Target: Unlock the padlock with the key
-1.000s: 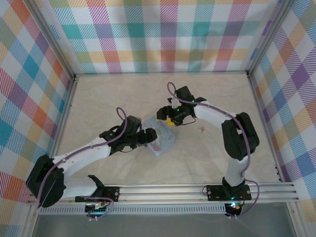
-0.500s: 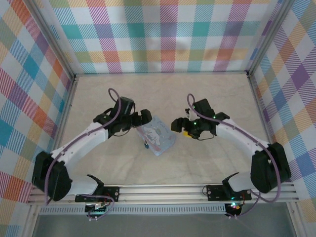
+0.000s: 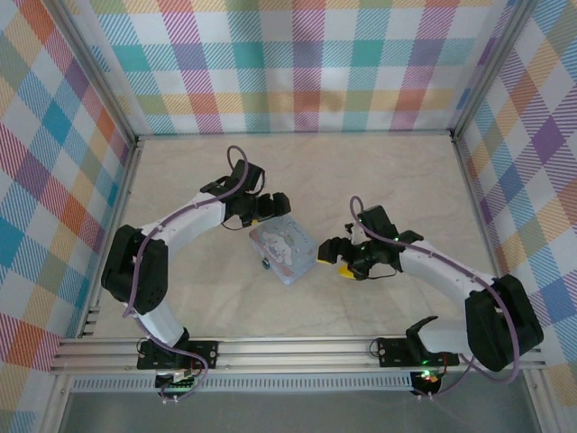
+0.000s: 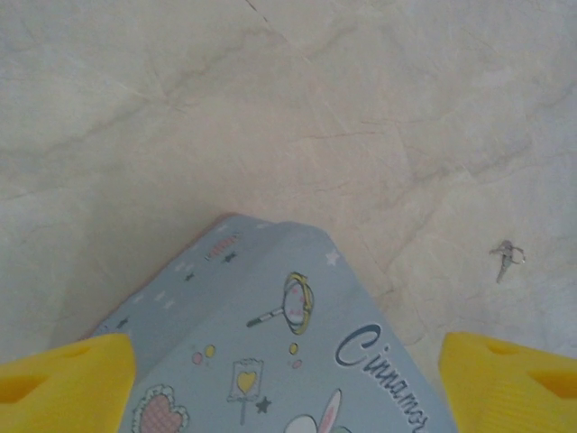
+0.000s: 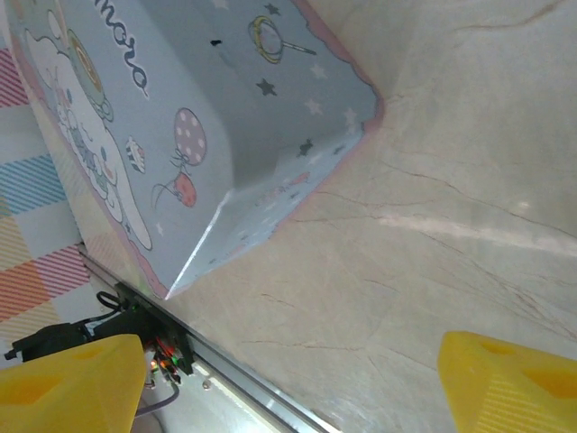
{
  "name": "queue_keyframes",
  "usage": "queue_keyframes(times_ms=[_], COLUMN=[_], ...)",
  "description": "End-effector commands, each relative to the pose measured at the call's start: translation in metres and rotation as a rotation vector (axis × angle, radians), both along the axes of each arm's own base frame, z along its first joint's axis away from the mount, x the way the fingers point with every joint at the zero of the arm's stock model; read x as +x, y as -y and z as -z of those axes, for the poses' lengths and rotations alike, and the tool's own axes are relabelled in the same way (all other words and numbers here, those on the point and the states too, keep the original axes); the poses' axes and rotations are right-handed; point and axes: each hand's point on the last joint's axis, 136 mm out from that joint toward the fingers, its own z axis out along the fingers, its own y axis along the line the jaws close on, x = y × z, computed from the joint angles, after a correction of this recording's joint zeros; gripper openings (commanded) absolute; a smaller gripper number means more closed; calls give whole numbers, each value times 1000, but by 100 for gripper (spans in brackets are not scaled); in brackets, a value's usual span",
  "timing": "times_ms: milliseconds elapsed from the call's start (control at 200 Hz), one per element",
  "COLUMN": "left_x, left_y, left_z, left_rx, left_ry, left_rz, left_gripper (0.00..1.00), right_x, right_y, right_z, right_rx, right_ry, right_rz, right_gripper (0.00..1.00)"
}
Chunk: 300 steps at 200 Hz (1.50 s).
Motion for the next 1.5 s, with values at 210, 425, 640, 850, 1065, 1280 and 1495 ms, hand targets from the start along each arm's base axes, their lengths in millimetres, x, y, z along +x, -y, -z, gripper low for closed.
queue_keyframes(times_ms=[210,425,640,850,1065,1280,1495], left_x=[-33,-54,-68,-67,-52,-34,-33], left_y=[-6,-20,-28,-56,-104,-86,-58], left_z=[0,1,6,-26,-35,-3,6], left_rx=[-72,-83,-99,-10,194,169,65], left_ry=[-29,-21,-31,83,122,66,36], left_rz=[8,-31,-64,-135,-236,-186,-132], left_gripper=[75,69,63,74,83,85,73], right_x=[35,65,95,107,98,87,87], right_y=[-41,-59,-75,-75,-71,-77,-82], right_z=[-17,-15,-10,-7,-3,0,1], right_rx=[149,146,115,61,29,34,45], right_ry=[16,27,37,39,32,16,14], right_rz=[-37,-57,-87,-88,-87,-97,-103], right_gripper=[74,65,59,65,69,68,62])
